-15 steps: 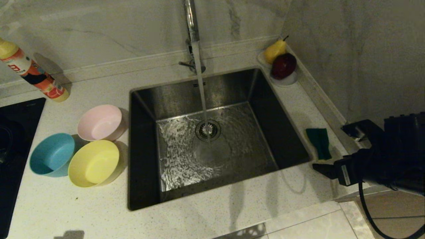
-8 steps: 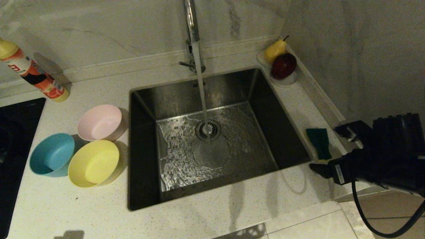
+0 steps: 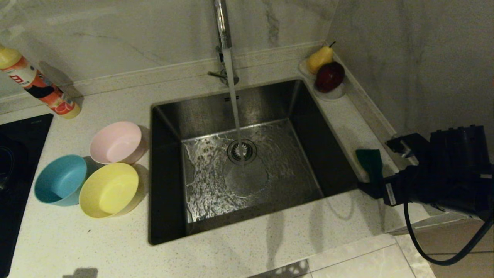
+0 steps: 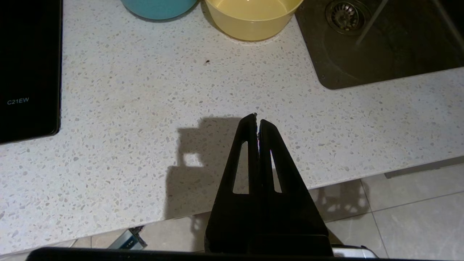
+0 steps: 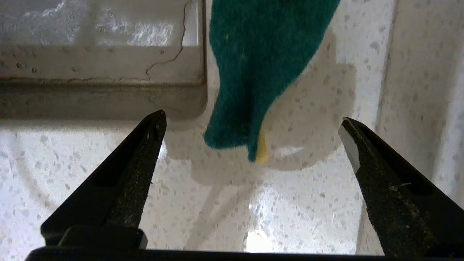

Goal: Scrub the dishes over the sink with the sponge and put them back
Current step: Pick up a bowl and the sponge

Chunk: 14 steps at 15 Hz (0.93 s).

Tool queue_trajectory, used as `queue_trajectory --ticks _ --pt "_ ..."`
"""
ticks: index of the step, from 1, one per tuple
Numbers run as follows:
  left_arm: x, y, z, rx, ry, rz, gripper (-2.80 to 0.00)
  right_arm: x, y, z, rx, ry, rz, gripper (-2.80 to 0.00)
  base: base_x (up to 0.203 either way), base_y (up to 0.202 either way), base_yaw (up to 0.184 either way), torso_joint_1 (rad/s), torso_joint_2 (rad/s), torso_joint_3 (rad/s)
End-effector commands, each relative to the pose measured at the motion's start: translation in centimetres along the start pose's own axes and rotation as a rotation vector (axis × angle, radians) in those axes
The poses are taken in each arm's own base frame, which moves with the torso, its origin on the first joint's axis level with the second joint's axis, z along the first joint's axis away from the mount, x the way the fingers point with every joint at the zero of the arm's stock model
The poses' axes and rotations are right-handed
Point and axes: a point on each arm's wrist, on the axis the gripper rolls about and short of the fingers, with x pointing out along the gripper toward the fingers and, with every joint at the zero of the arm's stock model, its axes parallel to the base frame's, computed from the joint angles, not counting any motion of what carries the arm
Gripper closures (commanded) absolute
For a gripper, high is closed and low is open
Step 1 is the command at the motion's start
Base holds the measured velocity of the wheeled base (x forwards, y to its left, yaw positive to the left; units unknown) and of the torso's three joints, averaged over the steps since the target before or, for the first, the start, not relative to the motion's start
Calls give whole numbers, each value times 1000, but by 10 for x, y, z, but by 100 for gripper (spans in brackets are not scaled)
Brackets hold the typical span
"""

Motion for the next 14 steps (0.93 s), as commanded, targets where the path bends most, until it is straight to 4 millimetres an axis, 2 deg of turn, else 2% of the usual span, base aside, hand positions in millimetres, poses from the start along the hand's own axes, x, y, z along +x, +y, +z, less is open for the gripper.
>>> queue_trajectory --ticks 1,8,9,14 --pt "0 0 0 -1 3 0 0 4 1 2 2 0 0 -280 0 0 0 0 0 0" --pt "0 0 0 -1 3 0 0 11 1 3 2 10 -5 -280 0 0 0 0 0 0" --pt "0 0 0 -1 3 0 0 11 1 5 4 4 -6 0 0 0 0 0 0 0" --pt "0 0 0 -1 3 0 0 12 0 8 10 -4 -9 0 0 0 0 0 0 0"
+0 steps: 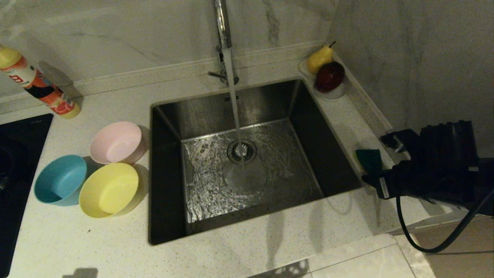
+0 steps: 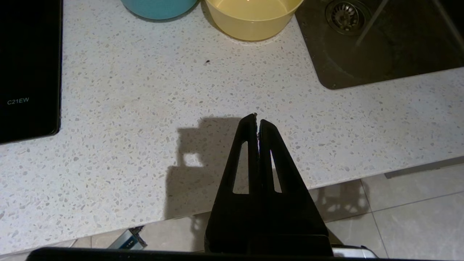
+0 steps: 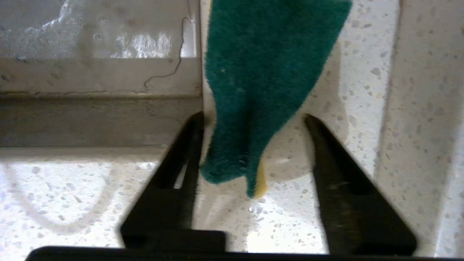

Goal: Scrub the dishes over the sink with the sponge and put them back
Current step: Pick up a bowl and the sponge

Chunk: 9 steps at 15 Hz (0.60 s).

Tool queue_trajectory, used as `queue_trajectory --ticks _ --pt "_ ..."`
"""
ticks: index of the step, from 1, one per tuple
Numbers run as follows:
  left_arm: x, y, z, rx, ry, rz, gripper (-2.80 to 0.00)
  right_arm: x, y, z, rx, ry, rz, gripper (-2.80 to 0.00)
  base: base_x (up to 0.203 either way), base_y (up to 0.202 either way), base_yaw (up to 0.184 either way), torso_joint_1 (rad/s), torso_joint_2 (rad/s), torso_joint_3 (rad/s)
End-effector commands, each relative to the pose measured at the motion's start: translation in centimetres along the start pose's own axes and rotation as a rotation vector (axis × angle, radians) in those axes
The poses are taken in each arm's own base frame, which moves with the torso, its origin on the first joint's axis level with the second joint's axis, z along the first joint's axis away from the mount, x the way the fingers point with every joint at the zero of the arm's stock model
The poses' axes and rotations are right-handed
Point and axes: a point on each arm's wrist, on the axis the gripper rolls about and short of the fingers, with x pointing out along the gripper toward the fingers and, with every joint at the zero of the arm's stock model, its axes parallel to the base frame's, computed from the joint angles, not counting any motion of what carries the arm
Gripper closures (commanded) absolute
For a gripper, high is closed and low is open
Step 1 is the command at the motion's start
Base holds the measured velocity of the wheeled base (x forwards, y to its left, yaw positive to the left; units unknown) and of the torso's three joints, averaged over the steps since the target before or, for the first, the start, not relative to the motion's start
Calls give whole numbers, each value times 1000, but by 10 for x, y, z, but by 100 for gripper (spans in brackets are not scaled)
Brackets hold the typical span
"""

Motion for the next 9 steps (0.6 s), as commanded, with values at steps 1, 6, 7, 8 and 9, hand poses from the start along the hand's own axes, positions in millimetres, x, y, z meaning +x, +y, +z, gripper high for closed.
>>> queue_trajectory --ticks 1,6,7,8,9 --pt "0 0 0 0 3 0 0 0 0 0 0 -3 -3 0 0 0 0 0 0 0" --pt "0 0 0 0 3 0 0 3 0 -2 2 12 -2 0 0 0 0 0 0 0" --pt "0 0 0 0 3 0 0 1 -1 -1 1 5 -4 0 0 0 0 0 0 0" --pt "0 0 0 0 3 0 0 -2 -1 1 4 -5 -4 0 0 0 0 0 0 0" --pt "0 0 0 0 3 0 0 -6 -2 3 6 -19 -5 0 0 0 0 0 0 0"
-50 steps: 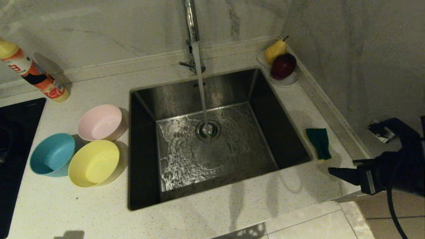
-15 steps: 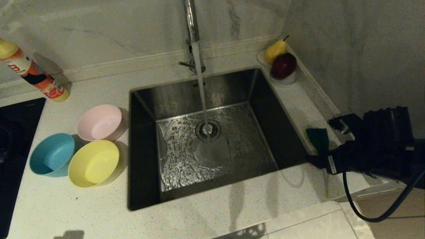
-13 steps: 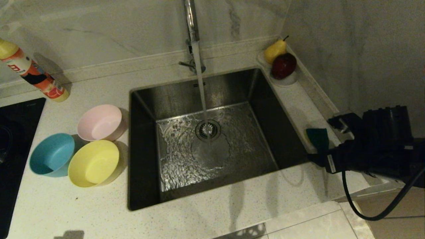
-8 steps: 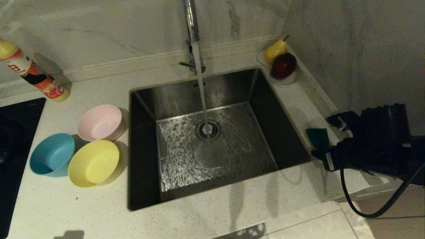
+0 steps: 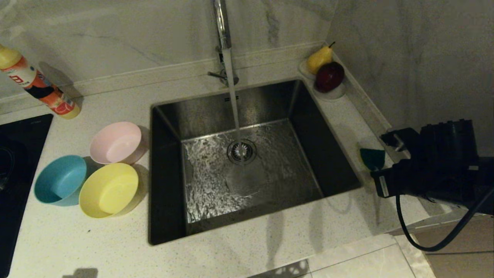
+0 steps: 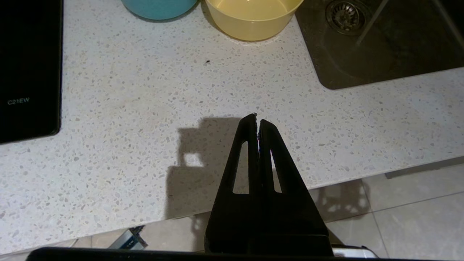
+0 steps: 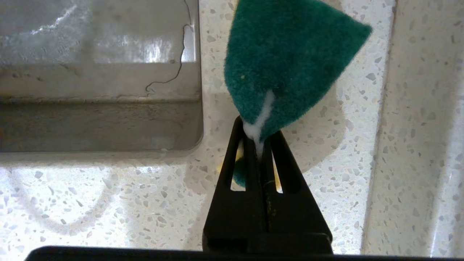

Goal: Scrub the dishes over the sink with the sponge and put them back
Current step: Pick up a bowl and the sponge

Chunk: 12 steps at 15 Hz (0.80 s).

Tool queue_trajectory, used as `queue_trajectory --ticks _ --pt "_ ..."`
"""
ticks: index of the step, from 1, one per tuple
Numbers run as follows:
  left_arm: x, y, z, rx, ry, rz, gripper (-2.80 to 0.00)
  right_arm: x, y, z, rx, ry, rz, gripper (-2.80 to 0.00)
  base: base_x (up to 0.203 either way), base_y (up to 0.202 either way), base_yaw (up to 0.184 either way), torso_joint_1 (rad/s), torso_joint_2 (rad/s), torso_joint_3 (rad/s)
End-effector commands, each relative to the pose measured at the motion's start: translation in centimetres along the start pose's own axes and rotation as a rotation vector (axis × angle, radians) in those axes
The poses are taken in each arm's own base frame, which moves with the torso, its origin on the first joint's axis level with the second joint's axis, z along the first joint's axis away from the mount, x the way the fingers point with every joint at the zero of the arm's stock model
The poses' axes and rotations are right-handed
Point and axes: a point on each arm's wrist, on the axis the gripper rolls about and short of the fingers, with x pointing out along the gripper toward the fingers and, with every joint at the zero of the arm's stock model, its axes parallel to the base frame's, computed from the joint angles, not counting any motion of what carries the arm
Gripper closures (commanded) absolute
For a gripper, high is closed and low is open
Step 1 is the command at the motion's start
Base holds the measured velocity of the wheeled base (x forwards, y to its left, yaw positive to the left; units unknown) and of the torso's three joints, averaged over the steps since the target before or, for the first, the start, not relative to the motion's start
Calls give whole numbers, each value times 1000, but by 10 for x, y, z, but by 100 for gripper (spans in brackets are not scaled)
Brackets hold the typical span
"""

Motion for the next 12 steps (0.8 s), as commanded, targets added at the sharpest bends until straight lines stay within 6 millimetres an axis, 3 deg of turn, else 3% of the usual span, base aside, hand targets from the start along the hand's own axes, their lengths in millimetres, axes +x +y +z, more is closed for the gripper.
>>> queue_trajectory --ticks 1,5,8,12 --pt "0 0 0 -1 3 0 0 -13 -2 8 4 -44 -3 0 0 0 0 0 0 0" --pt "0 0 0 -1 3 0 0 -54 2 23 -2 -106 50 0 0 0 0 0 0 0" --pt "0 0 0 -1 3 0 0 -93 13 36 42 -126 187 0 0 0 0 0 0 0" --pt "0 0 0 -1 3 0 0 -137 35 38 11 -79 422 0 0 0 0 0 0 0"
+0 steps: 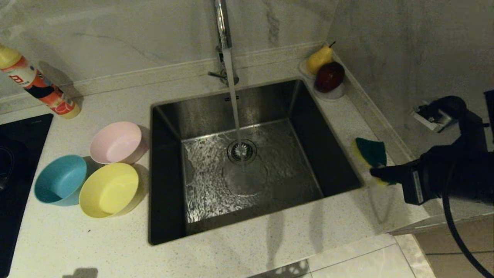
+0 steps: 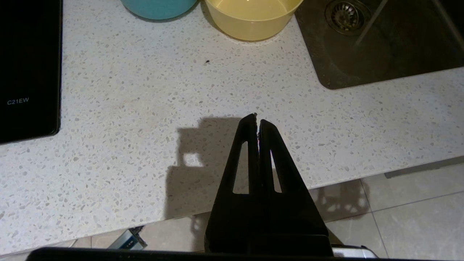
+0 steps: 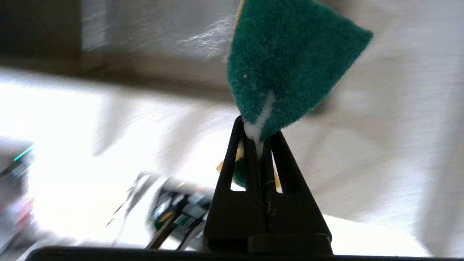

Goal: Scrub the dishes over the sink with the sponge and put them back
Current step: Pick up a bowl and the sponge

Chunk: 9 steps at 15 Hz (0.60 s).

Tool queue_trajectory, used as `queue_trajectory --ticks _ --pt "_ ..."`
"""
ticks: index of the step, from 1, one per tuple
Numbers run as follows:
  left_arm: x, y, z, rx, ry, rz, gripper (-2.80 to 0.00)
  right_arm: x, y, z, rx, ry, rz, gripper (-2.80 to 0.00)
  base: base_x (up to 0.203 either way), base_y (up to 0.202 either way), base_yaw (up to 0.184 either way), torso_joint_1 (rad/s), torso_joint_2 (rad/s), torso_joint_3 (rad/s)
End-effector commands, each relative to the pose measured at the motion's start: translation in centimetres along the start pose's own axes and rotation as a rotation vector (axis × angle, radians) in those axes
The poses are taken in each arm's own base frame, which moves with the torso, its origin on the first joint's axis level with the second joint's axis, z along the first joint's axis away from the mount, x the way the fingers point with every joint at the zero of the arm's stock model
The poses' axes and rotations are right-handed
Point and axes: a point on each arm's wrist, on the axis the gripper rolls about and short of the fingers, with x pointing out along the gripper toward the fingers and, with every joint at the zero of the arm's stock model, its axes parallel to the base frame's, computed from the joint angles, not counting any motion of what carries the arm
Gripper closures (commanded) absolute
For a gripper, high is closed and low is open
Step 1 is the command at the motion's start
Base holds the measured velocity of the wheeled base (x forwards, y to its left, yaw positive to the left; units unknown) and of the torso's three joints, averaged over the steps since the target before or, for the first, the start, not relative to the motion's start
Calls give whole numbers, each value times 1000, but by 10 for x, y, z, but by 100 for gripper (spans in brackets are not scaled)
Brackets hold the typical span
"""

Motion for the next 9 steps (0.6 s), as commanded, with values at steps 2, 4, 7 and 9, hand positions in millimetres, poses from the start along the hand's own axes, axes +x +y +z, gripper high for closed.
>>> queue_trajectory --ticks 2,4,7,9 --pt "0 0 0 -1 3 1 0 -30 31 5 -59 -42 164 0 0 0 0 0 0 0" --pt "0 0 0 -1 3 1 0 -36 44 4 -83 -47 214 0 0 0 0 0 0 0" --pt "0 0 0 -1 3 1 0 -36 53 3 -50 -44 228 0 0 0 0 0 0 0" --pt "0 0 0 -1 3 1 0 -35 55 3 -45 -38 236 0 0 0 0 0 0 0"
